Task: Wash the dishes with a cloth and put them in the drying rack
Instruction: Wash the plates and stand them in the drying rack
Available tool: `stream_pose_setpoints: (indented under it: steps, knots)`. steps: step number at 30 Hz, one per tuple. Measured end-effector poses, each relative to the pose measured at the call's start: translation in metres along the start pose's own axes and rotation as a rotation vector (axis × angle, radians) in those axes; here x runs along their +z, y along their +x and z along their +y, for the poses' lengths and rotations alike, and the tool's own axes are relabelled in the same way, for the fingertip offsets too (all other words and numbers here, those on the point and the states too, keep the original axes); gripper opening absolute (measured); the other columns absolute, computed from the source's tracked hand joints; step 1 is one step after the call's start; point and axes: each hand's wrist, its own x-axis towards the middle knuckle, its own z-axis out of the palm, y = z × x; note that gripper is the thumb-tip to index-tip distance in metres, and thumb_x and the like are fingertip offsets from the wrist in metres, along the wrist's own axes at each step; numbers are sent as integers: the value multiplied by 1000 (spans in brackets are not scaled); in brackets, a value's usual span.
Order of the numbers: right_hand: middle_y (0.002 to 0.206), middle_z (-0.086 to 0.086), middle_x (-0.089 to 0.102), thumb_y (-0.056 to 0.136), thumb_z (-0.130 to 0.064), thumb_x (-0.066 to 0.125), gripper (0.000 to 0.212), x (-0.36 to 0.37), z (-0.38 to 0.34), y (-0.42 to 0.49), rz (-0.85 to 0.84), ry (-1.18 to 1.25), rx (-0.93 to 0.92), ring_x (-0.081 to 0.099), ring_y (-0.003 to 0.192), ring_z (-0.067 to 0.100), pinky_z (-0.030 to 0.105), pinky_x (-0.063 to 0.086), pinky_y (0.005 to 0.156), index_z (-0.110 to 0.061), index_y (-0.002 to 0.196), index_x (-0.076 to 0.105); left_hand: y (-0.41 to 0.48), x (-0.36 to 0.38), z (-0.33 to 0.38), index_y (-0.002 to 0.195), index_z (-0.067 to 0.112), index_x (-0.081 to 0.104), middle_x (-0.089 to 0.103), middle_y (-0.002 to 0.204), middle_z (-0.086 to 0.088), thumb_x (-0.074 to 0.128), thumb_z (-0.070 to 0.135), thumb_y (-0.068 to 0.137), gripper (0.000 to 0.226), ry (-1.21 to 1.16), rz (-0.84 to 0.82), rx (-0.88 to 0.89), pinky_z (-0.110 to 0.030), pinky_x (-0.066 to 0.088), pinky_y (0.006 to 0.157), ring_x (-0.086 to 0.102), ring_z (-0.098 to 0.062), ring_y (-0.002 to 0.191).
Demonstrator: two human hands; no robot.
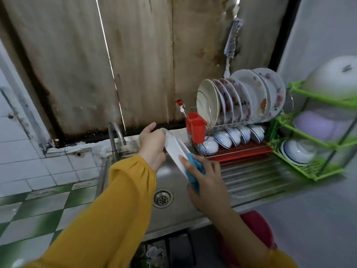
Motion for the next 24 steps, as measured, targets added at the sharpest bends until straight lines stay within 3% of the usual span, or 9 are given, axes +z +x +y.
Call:
stream_pose_setpoints:
  steps: [5,8,11,15,17,19,22,24]
  knots:
    - [126,12,58,78,-14,37,65,-22,15,-2,145,-59,83,44,100,28,35,51,63,-25,142,39,-20,40,3,143,10,35,56,84,-10,54,0,95,53,83,-279,-44,-29,55,47,59,-18,63]
    - [122,9,62,73,4,41,74,-43,25,1,198,-35,218,50,93,33,42,51,68,-18,144,45,-24,57,-5,141,14,37,63,104,-21,55,19,98,47,125,-512,-146,-37,60,58,68,-31,81]
    - [122,8,62,75,12,42,82,-64,40,6,224,-91,311,49,93,33,40,44,77,-25,149,37,-19,72,-34,142,25,40,58,114,-19,56,25,97,48,270,-625,-141,-39,57,67,63,-31,92]
    - [137,9,50,84,8,42,77,-94,64,11,184,-150,383,44,111,32,38,40,92,-37,146,38,-22,91,-86,141,34,42,58,128,-5,67,24,86,62,494,-705,-145,-45,51,95,57,-27,112]
    - [139,10,49,85,7,42,74,-110,74,13,175,-146,397,43,117,32,39,40,96,-37,145,41,-23,101,-113,145,27,41,61,131,-6,70,18,79,73,494,-776,-160,-45,50,97,61,-27,113]
    - [139,9,49,84,8,41,76,-129,86,13,172,-173,398,44,117,34,42,43,96,-37,146,41,-25,115,-138,146,19,39,64,125,-9,71,11,76,78,465,-844,-83,-45,50,98,64,-27,111]
    - [136,8,53,81,9,40,80,-167,115,18,168,-213,378,48,111,35,44,46,90,-36,147,39,-13,149,-170,142,41,40,64,127,4,75,35,62,88,537,-818,96,-49,47,102,60,-21,116]
    - [129,8,56,79,9,41,81,-191,133,22,166,-237,368,51,105,35,43,47,85,-36,147,39,0,177,-184,140,49,38,54,137,7,69,46,64,82,654,-784,267,-49,40,108,48,-20,127]
